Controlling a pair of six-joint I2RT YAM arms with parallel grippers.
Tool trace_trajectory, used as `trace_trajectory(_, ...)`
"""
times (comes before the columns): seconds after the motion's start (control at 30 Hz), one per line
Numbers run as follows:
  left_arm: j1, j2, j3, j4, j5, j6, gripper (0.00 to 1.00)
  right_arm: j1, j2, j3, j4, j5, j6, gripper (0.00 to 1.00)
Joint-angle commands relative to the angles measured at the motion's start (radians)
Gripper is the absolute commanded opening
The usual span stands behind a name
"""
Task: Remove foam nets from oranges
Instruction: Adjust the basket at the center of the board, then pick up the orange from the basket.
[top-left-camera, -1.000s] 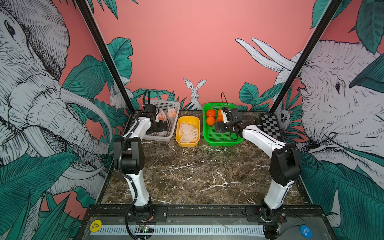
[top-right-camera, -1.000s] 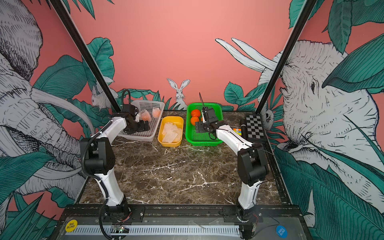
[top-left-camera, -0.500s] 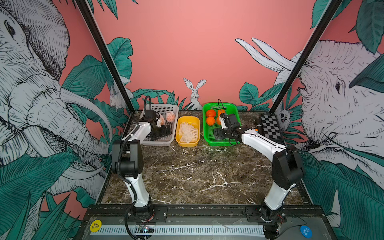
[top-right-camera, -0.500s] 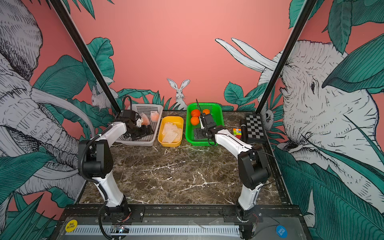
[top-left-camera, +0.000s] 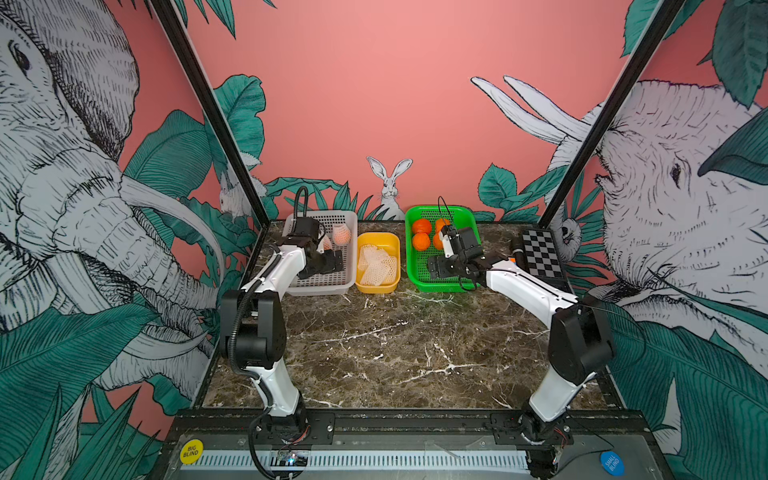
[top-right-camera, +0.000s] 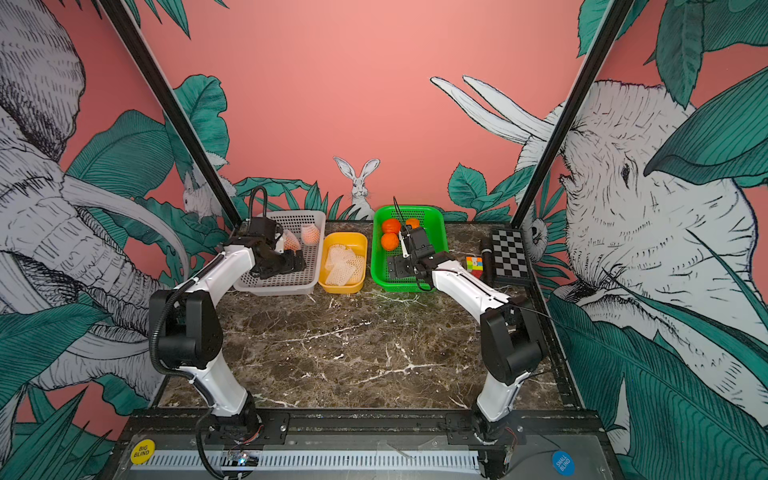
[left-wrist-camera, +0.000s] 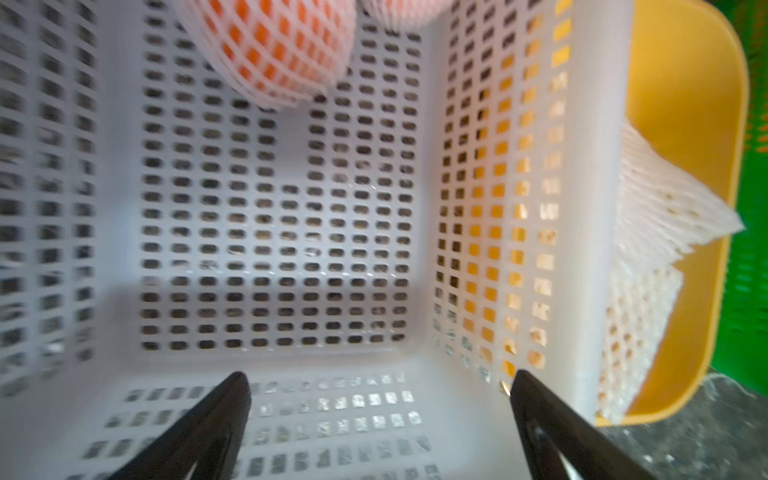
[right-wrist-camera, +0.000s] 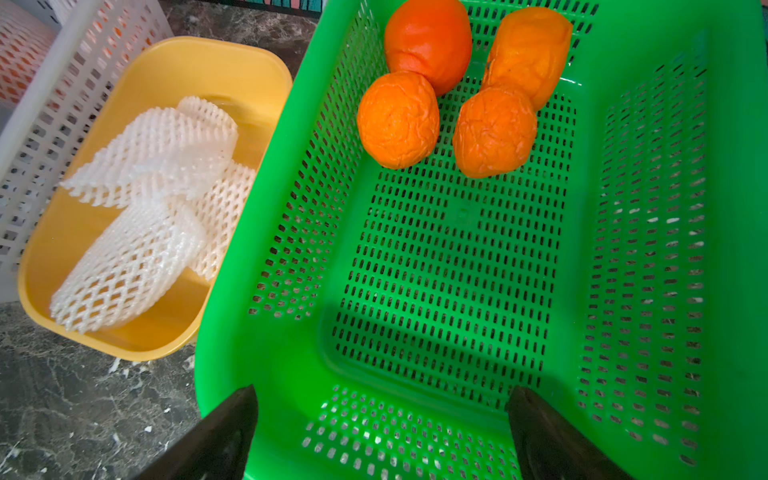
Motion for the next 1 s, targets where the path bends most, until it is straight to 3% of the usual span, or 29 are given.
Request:
trace_trajectory(0.0, 0.006, 0.030, 0.101, 0.000, -0.198, 0.074, 0.99, 0.023, -0.026, -0.008, 0.056, -0.019, -0.014, 0.96)
trace_trajectory(0.47, 0.015, 0.439, 0.562, -0.058, -0.241, 0.137, 0.99, 0.044, 0.035, 0.077, 0.022, -0.038, -0.051, 0.99)
trace_trajectory(0.97, 0.051, 0.606, 0.680, -0.051, -0.192, 0.066, 0.99, 0.044, 0.046, 0.099, -0.007, -0.024, -0.055, 0.99)
